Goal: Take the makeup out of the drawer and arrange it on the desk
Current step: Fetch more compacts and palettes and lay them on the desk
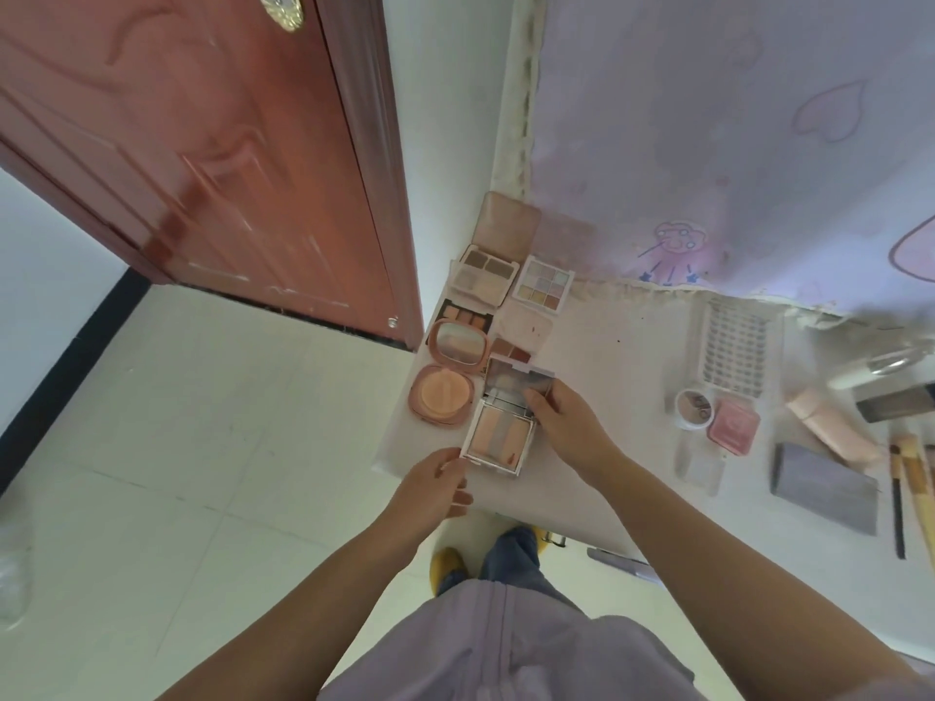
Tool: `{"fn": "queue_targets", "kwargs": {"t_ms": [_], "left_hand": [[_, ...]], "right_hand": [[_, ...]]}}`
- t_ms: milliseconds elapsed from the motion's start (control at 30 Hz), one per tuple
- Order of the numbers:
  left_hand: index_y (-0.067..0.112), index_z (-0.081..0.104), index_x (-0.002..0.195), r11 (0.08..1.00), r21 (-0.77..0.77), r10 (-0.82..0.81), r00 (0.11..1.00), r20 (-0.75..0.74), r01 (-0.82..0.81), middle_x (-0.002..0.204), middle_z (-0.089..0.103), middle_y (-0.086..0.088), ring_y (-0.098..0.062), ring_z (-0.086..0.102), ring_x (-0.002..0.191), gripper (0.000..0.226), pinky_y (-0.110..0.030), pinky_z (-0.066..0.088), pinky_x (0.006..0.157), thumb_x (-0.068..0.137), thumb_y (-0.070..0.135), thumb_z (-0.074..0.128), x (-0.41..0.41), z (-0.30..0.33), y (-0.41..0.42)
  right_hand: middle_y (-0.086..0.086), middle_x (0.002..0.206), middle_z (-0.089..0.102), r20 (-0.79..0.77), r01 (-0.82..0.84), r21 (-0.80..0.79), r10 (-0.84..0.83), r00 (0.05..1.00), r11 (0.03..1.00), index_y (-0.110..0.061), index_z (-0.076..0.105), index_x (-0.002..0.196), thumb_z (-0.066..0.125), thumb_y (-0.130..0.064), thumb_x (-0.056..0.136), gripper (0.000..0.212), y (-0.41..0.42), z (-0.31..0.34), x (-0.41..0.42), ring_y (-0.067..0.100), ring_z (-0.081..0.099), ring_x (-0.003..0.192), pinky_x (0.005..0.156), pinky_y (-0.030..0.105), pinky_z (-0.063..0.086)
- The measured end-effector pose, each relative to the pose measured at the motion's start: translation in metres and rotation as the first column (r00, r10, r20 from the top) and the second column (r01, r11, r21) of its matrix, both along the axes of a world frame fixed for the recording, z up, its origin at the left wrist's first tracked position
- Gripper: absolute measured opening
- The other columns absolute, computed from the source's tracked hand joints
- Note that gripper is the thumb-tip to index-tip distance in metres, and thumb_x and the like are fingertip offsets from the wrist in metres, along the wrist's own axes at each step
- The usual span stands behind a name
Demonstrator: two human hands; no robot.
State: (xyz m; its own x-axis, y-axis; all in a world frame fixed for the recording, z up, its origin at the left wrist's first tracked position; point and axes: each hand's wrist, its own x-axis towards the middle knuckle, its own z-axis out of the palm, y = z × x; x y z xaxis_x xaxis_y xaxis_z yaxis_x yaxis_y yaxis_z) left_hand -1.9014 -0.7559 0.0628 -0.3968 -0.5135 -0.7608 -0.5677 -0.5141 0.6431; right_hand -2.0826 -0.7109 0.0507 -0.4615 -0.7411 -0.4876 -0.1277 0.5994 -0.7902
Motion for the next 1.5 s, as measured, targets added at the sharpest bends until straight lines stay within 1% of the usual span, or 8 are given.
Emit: {"fn": "queue_targets", "kwargs": {"t_ms": [300,433,567,700,833,1033,1233,1500], "left_hand": [[0.011,0.036,0.14,0.99,0.121,0.073,0.997,-0.02,-0.071,0.117,0.057,-0.015,-0.024,0.06,0.105,0.04,-0.037,0.049,0.096,0.101,0.019,0.038,-0.006,0.002,-0.008],[0.014,0.034,0.14,0.994,0.102,0.046,0.999,-0.008,-0.045,0.118,0.057,-0.013,-0.024,0.059,0.106,0.041,-0.038,0.05,0.095,0.1,0.02,0.042,-0.007,0.005,-0.008],[0.021,0.04,0.127,0.924,-0.33,-0.166,0.98,0.106,0.192,0.101,0.059,-0.005,-0.018,0.058,0.089,0.028,-0.023,0.049,0.077,0.099,0.016,0.042,-0.011,0.016,0.004],[0.026,0.054,0.101,0.805,-0.535,-0.332,0.942,-0.05,0.255,0.077,0.058,0.0,-0.011,0.054,0.069,0.02,-0.019,0.044,0.063,0.098,0.011,0.041,-0.051,0.035,0.024],[0.02,0.052,0.124,0.78,-0.389,-0.554,0.83,-0.065,0.49,0.093,0.06,0.001,-0.013,0.059,0.082,0.032,-0.029,0.052,0.08,0.098,0.012,0.036,-0.145,0.015,0.04],[0.009,0.041,0.138,0.969,0.15,-0.176,0.974,-0.146,0.197,0.107,0.062,-0.011,-0.02,0.06,0.093,0.043,-0.032,0.051,0.088,0.096,0.004,0.036,-0.229,-0.014,0.041],[0.0,0.057,0.119,0.925,0.377,0.063,0.964,-0.259,0.041,0.091,0.066,-0.017,-0.025,0.066,0.077,0.047,-0.028,0.055,0.063,0.102,0.036,0.033,-0.216,0.005,0.026],[0.004,0.055,0.094,0.961,0.276,0.079,0.938,-0.338,0.018,0.061,0.05,-0.009,-0.016,0.04,0.049,0.052,-0.022,0.024,0.04,0.104,0.037,0.016,-0.204,0.035,0.016]], "right_hand": [[0.013,0.108,0.06,-0.264,-0.023,0.086,0.045,0.964,0.996,-0.001,0.057,0.111,0.052,-0.016,0.095,0.023,-0.012,-0.01,0.008,0.028,0.054,0.103,0.077,0.024,0.034],[0.008,0.115,0.06,-0.182,-0.047,0.062,0.058,0.982,0.997,-0.01,0.055,0.12,0.058,-0.018,0.091,0.03,-0.008,-0.003,0.007,0.018,0.053,0.099,0.081,0.022,0.035],[-0.001,0.113,0.059,-0.195,-0.055,-0.007,0.053,0.979,0.998,-0.016,0.055,0.123,0.062,-0.021,0.089,0.035,0.024,0.01,-0.023,0.01,0.054,0.101,0.088,0.019,0.039],[-0.002,0.107,0.056,-0.5,0.0,0.06,0.03,0.866,0.998,-0.017,0.064,0.112,0.057,-0.018,0.092,0.021,0.075,0.021,-0.091,0.014,0.057,0.103,0.085,0.016,0.035],[0.004,0.125,0.052,-0.652,-0.061,0.277,0.235,0.721,0.959,-0.016,0.06,0.116,0.05,-0.027,0.094,0.027,0.096,0.02,-0.14,0.026,0.046,0.116,0.094,0.033,0.04],[0.008,0.127,0.049,-0.634,-0.276,0.588,0.645,0.426,0.76,-0.014,0.044,0.122,0.048,-0.035,0.093,0.036,0.085,0.003,-0.145,0.028,0.045,0.117,0.093,0.036,0.036],[-0.009,0.104,0.063,-0.239,-0.138,0.152,0.171,0.956,0.979,-0.031,0.049,0.113,0.054,-0.049,0.088,0.032,0.066,0.035,-0.151,0.008,0.06,0.091,0.075,0.021,0.048],[0.001,0.111,0.054,-0.388,-0.431,0.065,0.421,0.82,0.9,-0.018,0.056,0.117,0.051,-0.037,0.094,0.031,0.049,0.069,-0.134,0.016,0.053,0.097,0.083,0.022,0.042]]}}
